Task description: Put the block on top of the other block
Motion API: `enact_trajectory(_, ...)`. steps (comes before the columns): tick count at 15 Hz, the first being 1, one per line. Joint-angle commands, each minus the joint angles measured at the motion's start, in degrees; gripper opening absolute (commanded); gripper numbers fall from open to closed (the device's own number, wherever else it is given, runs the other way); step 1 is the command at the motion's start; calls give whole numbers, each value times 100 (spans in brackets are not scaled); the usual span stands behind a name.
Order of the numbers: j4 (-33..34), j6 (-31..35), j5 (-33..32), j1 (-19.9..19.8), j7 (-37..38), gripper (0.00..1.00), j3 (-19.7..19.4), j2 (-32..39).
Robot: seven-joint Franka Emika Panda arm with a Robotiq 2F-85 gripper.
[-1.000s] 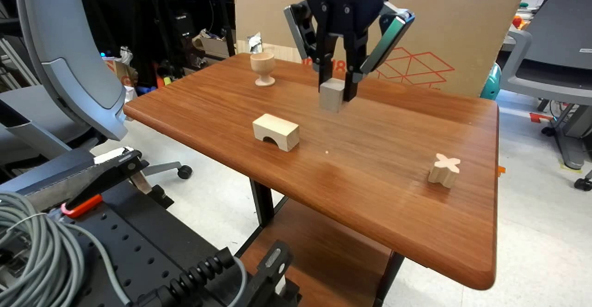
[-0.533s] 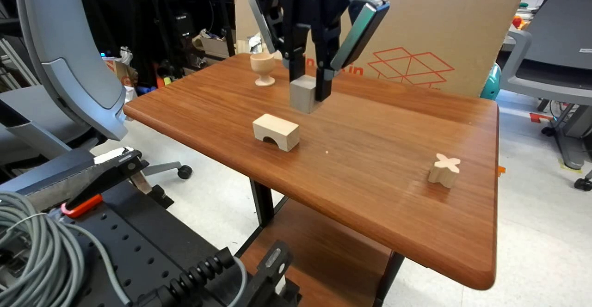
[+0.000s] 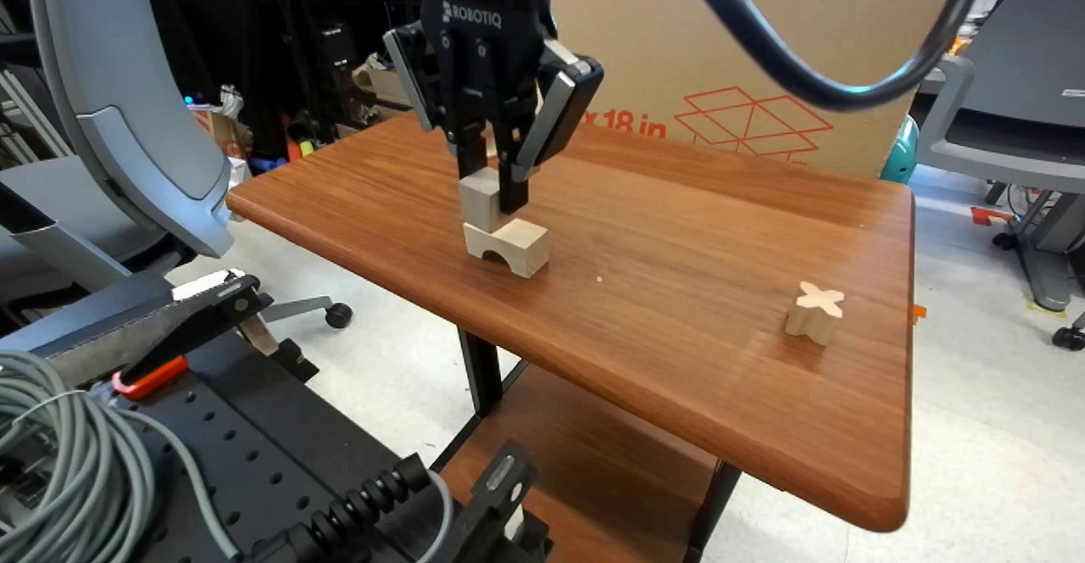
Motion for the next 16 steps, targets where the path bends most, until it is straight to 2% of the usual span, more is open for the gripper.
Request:
enact_trajectory(1,-33,380,17,77,-37,8,73,170)
enact_trajectory(6,38,622,-218,131,54,8,42,453)
enact_trajectory(16,97,600,-263,158,22,8,137,381)
